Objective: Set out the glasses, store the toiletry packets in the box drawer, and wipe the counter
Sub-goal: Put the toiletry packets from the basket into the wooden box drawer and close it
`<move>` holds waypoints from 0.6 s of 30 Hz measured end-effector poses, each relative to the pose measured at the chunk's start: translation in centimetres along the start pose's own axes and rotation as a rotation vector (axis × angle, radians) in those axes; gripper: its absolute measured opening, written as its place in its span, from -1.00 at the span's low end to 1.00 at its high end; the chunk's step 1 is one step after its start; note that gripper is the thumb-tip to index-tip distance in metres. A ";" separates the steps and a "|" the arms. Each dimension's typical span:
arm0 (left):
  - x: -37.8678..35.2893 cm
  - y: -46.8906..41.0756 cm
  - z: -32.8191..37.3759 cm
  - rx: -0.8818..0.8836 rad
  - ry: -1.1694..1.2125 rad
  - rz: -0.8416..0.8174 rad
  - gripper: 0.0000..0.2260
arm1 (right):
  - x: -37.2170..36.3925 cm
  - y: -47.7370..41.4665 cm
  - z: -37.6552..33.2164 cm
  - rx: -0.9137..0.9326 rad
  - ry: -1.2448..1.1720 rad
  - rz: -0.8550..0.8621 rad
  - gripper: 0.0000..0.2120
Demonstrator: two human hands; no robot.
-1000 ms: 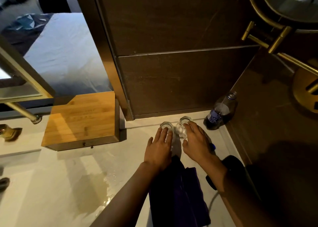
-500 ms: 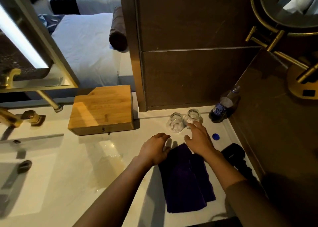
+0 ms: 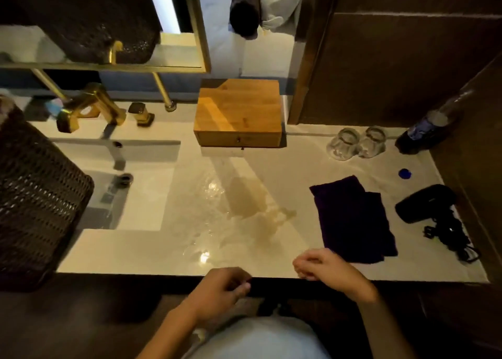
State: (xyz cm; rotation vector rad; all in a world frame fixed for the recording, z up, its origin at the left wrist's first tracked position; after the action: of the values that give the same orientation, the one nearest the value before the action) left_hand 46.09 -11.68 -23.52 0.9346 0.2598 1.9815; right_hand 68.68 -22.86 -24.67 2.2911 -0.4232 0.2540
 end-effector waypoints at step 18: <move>-5.1 20.2 -30.8 0.870 0.563 0.311 -0.77 | -20.0 3.2 13.0 -0.336 0.462 0.012 -0.69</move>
State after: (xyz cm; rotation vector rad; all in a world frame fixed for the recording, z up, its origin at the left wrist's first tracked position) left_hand 13.05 -22.00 -37.16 0.9309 1.4538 2.4234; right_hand 49.63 -30.01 -37.48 1.8300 -0.2191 0.6499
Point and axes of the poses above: each hand's wrist, its own y-axis away from the middle knuckle, its own x-axis out of the back of the hand, z = x × y, the point moved 7 cm from there along -y, towards the middle knuckle, and after that the axes turned 11 degrees about z, right-handed, at the moved point
